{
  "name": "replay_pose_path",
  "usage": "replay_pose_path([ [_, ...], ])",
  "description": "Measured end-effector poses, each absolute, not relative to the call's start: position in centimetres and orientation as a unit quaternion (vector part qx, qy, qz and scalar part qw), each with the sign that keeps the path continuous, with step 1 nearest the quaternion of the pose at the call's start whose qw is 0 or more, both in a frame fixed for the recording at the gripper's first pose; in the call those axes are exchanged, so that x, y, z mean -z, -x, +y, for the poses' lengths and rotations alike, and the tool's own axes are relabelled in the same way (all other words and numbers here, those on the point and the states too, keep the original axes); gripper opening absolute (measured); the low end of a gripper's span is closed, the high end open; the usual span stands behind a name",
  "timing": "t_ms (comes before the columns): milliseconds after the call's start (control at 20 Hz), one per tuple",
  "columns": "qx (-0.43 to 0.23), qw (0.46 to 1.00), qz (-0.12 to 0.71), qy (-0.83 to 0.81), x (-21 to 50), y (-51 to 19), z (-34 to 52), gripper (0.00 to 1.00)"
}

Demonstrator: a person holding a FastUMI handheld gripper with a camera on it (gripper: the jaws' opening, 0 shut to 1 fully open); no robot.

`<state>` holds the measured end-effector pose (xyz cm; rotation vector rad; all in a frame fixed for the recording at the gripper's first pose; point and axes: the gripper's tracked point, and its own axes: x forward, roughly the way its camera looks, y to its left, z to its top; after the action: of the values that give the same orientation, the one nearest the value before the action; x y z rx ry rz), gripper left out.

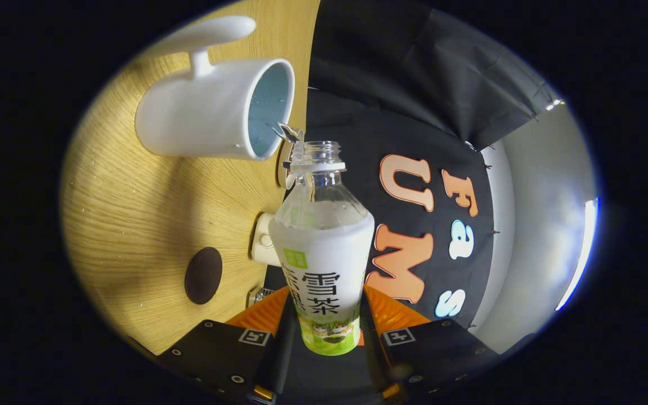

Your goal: Take the bottle from table, then pour the juice into the cup, finally place the bottle on the coaster

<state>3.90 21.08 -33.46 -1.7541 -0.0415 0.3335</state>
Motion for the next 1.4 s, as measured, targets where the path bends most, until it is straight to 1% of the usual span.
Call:
replay_pose_path([
  [750,-0.143,0.589,-0.058,0.794,31.6,-4.6,22.2,0.58],
  [1400,-0.14,0.539,-0.095,0.825,29.9,-5.2,22.2,0.58],
])
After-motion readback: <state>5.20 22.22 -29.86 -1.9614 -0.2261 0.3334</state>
